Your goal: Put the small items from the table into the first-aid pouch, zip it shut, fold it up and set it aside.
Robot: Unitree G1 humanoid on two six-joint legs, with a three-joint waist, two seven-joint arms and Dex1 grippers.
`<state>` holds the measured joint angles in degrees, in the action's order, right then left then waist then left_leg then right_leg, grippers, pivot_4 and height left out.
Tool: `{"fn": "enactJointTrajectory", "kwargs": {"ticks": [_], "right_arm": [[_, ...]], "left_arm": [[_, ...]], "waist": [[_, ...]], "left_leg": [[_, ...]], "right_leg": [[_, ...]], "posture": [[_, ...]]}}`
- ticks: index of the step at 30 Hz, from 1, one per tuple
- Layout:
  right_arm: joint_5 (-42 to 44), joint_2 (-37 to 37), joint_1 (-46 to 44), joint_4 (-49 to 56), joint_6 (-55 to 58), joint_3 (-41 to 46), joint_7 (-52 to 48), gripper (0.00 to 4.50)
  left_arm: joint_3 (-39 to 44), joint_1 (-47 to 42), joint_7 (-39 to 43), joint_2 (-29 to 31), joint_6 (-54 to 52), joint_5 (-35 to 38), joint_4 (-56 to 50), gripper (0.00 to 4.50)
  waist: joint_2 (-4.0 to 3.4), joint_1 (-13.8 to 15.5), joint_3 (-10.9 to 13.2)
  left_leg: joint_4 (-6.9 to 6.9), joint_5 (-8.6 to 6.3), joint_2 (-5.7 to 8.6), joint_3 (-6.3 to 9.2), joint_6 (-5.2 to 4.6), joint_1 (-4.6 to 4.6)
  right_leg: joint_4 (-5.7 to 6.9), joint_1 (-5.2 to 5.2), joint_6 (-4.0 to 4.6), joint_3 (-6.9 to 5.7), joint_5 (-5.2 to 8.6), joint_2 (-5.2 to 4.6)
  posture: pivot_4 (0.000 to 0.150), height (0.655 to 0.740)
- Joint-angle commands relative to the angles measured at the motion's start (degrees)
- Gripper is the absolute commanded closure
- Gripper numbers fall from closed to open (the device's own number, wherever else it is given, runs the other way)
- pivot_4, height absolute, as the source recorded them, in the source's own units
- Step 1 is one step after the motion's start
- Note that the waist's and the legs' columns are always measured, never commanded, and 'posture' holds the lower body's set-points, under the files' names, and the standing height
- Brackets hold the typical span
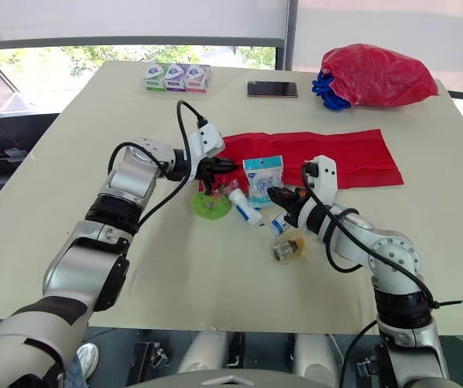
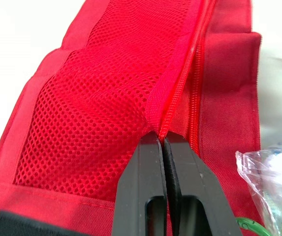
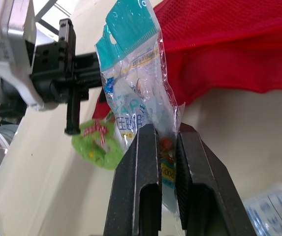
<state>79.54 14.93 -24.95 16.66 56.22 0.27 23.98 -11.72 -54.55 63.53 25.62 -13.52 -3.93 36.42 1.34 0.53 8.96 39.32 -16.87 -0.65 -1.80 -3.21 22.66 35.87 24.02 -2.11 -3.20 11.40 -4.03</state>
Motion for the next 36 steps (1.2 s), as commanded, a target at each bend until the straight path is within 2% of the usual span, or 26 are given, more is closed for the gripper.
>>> {"fn": "enactJointTrajectory", "kwargs": {"ticks": [1,10,17,36], "right_arm": [[1.62,-3.41,-3.65,-4.15,1.12,-0.31,2.64,4.50],[1.52,-9.60,-7.88,-14.80,2.10,2.85,7.88,4.50],[1.25,-13.67,-9.29,-18.87,2.92,4.66,9.92,4.50],[1.36,-11.30,-7.01,-19.44,14.61,4.25,9.39,4.50]], "left_arm": [[0.40,-2.35,1.75,-0.03,0.80,1.59,-0.29,4.45],[-0.60,-2.76,3.00,-1.00,4.97,1.06,3.04,4.45],[-0.11,-2.15,2.94,-1.37,5.62,1.70,2.53,4.45],[0.80,-1.23,1.85,-1.24,6.48,2.46,2.03,4.45]], "waist": [[0.00,-0.08,0.00],[-0.01,-0.05,0.00],[-0.02,-0.51,-0.01],[-0.05,-1.27,-0.07]], "left_leg": [[0.00,0.00,-0.01,0.00,0.00,0.00],[0.00,0.01,0.02,-0.01,0.02,0.04],[-0.01,0.01,0.02,0.00,0.01,0.03],[-0.02,0.00,0.02,0.02,0.00,0.00]], "right_leg": [[0.00,0.00,0.00,0.00,0.00,0.00],[-0.02,0.00,0.00,0.01,0.00,-0.02],[0.00,0.00,0.00,0.00,-0.01,-0.01],[0.01,-0.01,0.00,0.04,-0.01,-0.01]], "posture": [[0.150,0.7400],[0.150,0.7400],[0.150,0.7400],[0.150,0.7400]]}}
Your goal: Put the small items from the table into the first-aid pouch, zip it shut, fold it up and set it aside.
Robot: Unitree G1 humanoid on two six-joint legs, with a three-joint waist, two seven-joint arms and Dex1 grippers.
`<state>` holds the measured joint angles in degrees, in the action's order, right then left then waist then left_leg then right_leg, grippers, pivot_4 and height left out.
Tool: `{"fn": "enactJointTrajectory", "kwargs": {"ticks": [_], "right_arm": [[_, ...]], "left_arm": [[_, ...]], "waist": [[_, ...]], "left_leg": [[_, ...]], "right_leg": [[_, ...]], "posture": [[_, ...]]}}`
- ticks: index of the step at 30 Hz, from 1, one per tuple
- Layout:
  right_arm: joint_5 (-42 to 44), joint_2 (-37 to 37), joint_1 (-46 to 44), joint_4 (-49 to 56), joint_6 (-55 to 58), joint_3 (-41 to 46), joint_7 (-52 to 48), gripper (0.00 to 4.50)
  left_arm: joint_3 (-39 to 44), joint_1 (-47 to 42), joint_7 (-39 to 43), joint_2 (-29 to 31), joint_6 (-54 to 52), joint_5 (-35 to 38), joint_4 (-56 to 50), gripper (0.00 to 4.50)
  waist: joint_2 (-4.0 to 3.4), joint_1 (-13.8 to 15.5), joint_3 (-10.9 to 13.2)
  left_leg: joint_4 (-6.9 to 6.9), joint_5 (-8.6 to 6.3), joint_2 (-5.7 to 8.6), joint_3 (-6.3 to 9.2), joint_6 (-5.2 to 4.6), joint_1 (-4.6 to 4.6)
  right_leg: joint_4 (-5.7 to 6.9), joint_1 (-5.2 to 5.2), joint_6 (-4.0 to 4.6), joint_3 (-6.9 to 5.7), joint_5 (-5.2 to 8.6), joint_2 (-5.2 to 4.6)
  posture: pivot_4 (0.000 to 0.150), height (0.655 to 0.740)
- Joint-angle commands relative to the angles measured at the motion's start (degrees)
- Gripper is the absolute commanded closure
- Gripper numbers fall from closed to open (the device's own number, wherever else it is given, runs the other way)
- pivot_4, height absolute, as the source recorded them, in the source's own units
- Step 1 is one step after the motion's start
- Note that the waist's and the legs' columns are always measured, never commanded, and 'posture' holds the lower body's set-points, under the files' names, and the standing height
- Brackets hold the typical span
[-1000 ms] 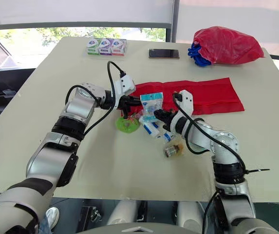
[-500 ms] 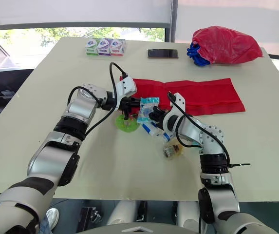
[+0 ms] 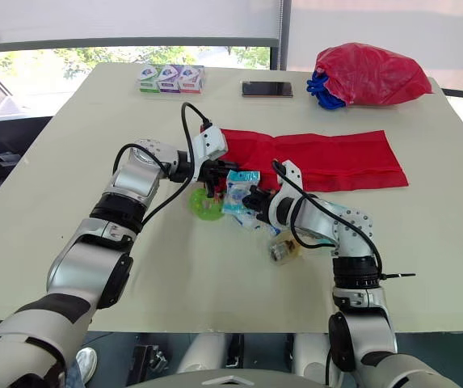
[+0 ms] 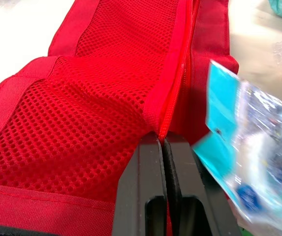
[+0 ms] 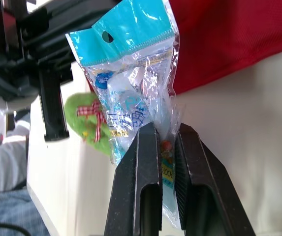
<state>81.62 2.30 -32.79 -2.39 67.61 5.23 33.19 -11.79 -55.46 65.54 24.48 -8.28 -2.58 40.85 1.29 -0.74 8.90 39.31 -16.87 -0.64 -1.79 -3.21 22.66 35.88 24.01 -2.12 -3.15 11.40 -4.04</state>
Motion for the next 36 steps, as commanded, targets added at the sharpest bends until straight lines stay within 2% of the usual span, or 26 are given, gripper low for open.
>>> {"fn": "enactJointTrajectory", "kwargs": {"ticks": [1,6,13,19,27,36], "right_arm": [[-0.69,1.61,0.84,-0.48,3.79,-0.73,0.02,4.50],[-1.08,2.35,0.54,-1.12,5.59,-0.56,-0.96,4.50],[-3.74,4.83,-4.27,-7.14,6.58,1.67,-3.89,4.50],[-6.29,4.92,-5.58,-11.51,7.76,3.17,-4.88,4.50],[-10.00,6.64,-4.77,-11.27,12.98,4.14,-7.38,4.50],[-13.25,2.84,-10.06,-13.55,11.69,7.96,-8.64,4.50]], "left_arm": [[0.84,-0.27,-0.28,-0.11,1.39,1.10,-2.39,4.45],[0.59,0.38,-0.11,-0.02,1.95,1.19,-3.03,4.45],[-0.69,2.42,1.58,0.69,6.30,0.53,-5.48,4.45],[-0.36,3.43,1.92,0.30,5.98,1.29,-7.19,4.45],[0.43,3.55,1.89,0.21,5.48,2.28,-7.12,4.45],[-0.41,4.89,2.55,-0.12,5.65,1.97,-8.23,4.45]], "waist": [[0.00,0.01,0.00],[-0.02,0.01,-0.03],[-0.05,0.06,-0.05],[-0.11,0.04,-0.09],[-0.15,-0.03,-0.11],[-0.15,-0.23,-0.11]], "left_leg": [[0.00,0.00,0.00,0.00,0.00,0.00],[0.00,0.00,0.00,0.00,-0.01,0.00],[0.00,0.00,0.01,-0.01,-0.01,-0.01],[0.00,0.00,0.00,-0.01,-0.01,-0.05],[-0.02,0.00,0.00,-0.02,-0.01,-0.06],[-0.04,0.00,-0.01,-0.03,-0.01,-0.11]], "right_leg": [[0.00,0.00,0.00,0.00,0.00,0.00],[0.00,-0.01,0.00,0.00,0.00,0.00],[0.01,-0.01,0.00,0.00,0.00,0.00],[0.02,-0.03,0.00,0.02,-0.01,0.00],[0.00,-0.05,0.00,0.02,0.00,0.00],[0.05,-0.05,0.00,0.04,-0.01,0.01]], "posture": [[0.150,0.7400],[0.150,0.7400],[0.150,0.7400],[0.150,0.7400],[0.150,0.7400],[0.150,0.7400]]}}
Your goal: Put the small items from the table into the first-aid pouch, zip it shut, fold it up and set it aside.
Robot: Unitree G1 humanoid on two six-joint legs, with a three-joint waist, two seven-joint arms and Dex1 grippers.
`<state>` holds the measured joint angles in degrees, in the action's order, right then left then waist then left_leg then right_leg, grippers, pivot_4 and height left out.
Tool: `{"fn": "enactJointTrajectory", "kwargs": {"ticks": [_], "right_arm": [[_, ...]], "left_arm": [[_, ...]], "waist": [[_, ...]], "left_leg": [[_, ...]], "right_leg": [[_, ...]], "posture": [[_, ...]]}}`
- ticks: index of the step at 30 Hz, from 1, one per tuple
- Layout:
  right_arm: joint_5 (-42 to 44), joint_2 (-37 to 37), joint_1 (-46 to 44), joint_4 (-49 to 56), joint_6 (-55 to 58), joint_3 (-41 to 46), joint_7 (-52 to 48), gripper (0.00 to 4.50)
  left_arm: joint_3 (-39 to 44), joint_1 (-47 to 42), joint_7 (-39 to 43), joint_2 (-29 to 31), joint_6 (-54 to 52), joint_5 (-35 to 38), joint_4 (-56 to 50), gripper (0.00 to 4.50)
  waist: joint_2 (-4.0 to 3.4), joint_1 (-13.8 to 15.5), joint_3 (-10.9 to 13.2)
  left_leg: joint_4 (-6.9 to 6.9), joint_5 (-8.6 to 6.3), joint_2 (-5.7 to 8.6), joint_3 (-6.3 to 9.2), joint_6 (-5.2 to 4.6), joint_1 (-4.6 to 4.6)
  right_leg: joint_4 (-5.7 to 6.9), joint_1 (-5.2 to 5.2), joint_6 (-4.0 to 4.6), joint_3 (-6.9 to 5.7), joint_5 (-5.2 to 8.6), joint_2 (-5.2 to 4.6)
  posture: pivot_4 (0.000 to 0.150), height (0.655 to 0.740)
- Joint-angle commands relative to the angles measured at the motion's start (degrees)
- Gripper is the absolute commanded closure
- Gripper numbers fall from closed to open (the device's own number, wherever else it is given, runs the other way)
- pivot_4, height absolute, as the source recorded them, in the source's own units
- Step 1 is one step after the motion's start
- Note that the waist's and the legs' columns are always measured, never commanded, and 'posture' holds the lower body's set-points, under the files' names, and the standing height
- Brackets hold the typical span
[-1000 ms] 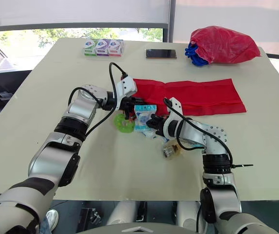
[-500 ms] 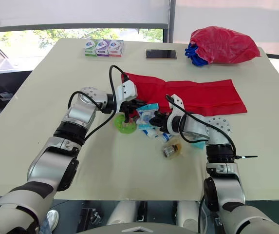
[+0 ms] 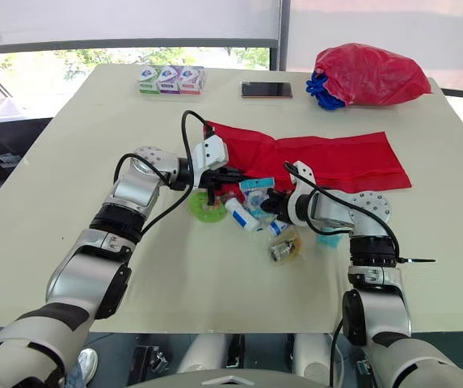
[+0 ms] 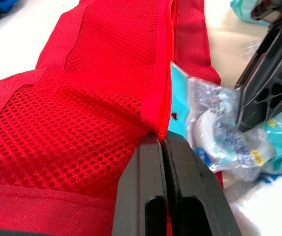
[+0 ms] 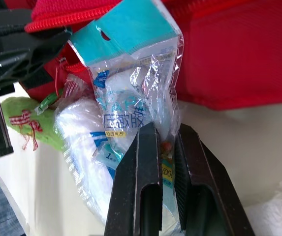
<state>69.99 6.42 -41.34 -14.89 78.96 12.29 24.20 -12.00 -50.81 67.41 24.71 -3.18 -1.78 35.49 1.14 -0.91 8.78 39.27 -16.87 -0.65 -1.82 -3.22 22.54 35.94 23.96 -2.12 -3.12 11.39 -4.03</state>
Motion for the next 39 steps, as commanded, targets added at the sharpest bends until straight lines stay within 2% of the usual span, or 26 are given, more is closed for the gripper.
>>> {"fn": "enactJointTrajectory", "kwargs": {"ticks": [1,11,22,39], "right_arm": [[-1.76,-1.87,-1.94,-1.27,0.29,1.49,0.40,4.50],[-3.45,-8.69,-5.46,-2.98,-4.12,9.41,2.56,4.50],[-2.75,-16.56,-4.53,0.83,-13.43,14.22,3.65,4.50],[-1.27,-24.04,1.15,4.64,-29.44,8.12,0.69,4.50]], "left_arm": [[-0.27,0.41,0.53,-0.46,0.68,1.06,-2.90,4.45],[-0.55,1.92,0.23,-0.74,0.31,0.66,-2.98,4.45],[-0.31,2.53,-0.02,-1.20,-0.35,0.79,-1.57,4.45],[2.17,2.49,-0.22,-6.05,-12.65,7.60,-4.23,4.45]], "waist": [[0.00,-0.08,0.00],[-0.02,-0.13,0.02],[-0.04,-0.07,0.02],[-0.04,-0.07,0.03]], "left_leg": [[0.00,0.00,-0.01,0.00,0.00,-0.03],[0.00,0.01,-0.03,-0.02,0.02,-0.04],[-0.06,0.12,-0.01,-0.01,0.22,0.09],[-0.07,0.10,0.02,-0.01,0.16,0.09]], "right_leg": [[0.04,0.00,0.00,0.01,0.00,0.01],[0.05,0.01,0.01,0.06,0.00,0.04],[-0.03,0.05,0.00,0.01,0.00,0.02],[-0.06,0.07,-0.01,0.02,0.00,0.00]], "posture": [[0.150,0.7400],[0.150,0.7400],[0.150,0.7400],[0.150,0.7400]]}}
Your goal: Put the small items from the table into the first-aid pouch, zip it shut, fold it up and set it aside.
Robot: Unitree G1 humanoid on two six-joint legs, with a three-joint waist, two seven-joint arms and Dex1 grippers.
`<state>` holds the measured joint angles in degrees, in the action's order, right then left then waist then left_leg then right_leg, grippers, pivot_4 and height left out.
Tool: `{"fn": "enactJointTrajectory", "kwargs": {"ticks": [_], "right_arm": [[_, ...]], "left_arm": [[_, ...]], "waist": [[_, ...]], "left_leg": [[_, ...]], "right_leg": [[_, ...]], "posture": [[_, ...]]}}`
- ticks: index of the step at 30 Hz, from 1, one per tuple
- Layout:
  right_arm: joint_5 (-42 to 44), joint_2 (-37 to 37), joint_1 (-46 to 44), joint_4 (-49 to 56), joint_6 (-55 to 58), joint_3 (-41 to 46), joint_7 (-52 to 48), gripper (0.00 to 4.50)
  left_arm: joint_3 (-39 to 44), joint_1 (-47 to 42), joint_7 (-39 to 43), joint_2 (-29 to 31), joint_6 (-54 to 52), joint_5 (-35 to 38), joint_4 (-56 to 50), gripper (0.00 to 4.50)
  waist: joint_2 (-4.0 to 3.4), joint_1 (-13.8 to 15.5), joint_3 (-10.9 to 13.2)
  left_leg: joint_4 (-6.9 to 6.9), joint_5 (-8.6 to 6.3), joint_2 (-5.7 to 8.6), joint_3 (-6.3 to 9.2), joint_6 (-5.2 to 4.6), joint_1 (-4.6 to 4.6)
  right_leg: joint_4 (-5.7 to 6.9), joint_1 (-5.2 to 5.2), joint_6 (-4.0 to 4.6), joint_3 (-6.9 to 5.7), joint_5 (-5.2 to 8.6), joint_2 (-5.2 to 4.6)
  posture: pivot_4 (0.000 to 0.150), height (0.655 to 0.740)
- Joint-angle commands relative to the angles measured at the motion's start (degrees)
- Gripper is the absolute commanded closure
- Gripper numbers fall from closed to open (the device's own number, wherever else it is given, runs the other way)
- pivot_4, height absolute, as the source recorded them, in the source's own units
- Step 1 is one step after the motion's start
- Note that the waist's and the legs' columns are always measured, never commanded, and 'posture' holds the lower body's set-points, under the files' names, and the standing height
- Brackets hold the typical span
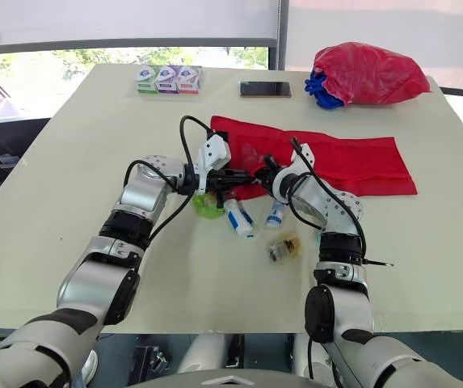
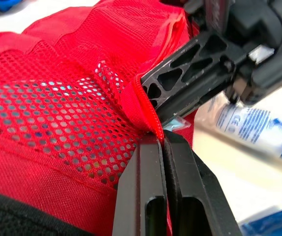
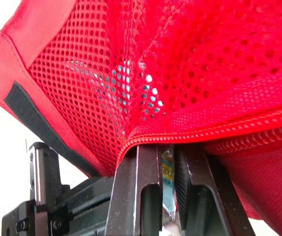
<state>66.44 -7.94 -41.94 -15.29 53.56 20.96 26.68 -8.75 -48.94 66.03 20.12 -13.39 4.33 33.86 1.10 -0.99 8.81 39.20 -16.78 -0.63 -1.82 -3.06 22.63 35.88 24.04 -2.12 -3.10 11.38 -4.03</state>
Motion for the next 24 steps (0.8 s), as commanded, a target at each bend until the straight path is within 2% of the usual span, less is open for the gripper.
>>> {"fn": "enactJointTrajectory", "kwargs": {"ticks": [1,6,8,9,10,24], "right_arm": [[2.31,-9.73,2.40,5.31,-4.46,-1.19,-1.79,4.50],[2.97,-8.01,5.81,7.08,-4.94,-3.97,-1.97,4.50],[2.89,-5.92,7.23,7.93,-3.02,-5.25,-1.42,3.64],[2.58,-4.82,7.79,8.34,-1.91,-5.93,-1.29,3.40],[1.78,-3.42,8.48,8.98,-0.42,-7.00,-1.20,2.79],[1.36,3.58,14.08,20.89,10.84,-10.43,-1.23,2.79]], "left_arm": [[-1.05,0.55,1.04,-1.72,-3.11,1.75,-2.77,4.45],[-0.50,0.22,0.79,-2.11,-5.12,2.17,-2.97,4.45],[-0.09,-0.40,0.67,-1.79,-5.38,2.15,-1.78,4.50],[0.00,-0.65,0.60,-1.56,-5.18,1.95,-1.14,4.50],[0.19,-0.97,0.37,-1.24,-4.75,1.69,-0.05,4.50],[0.81,-6.07,0.87,0.29,0.81,0.84,10.91,4.50]], "waist": [[0.00,0.00,0.00],[0.00,-0.01,0.00],[0.00,0.00,0.00],[0.00,0.00,0.00],[0.00,-0.01,0.00],[0.00,0.08,0.00]], "left_leg": [[0.00,0.00,0.00,0.00,0.00,0.00],[0.00,0.01,0.00,0.00,0.02,0.00],[0.00,0.01,0.00,0.00,0.01,-0.01],[0.00,0.00,-0.01,0.01,0.01,-0.01],[0.00,0.00,-0.01,0.01,0.00,-0.01],[0.00,-0.08,-0.01,0.01,-0.14,-0.02]], "right_leg": [[0.00,0.00,0.00,0.00,0.00,0.00],[0.00,0.00,0.00,0.00,0.00,0.00],[0.00,0.00,0.00,0.01,0.00,0.01],[0.01,0.00,0.00,0.00,0.00,0.01],[0.01,0.00,0.00,0.01,0.00,0.01],[0.00,0.00,0.00,0.01,0.00,0.01]], "posture": [[0.150,0.7400],[0.150,0.7400],[0.150,0.7400],[0.150,0.7400],[0.150,0.7400],[0.150,0.7400]]}}
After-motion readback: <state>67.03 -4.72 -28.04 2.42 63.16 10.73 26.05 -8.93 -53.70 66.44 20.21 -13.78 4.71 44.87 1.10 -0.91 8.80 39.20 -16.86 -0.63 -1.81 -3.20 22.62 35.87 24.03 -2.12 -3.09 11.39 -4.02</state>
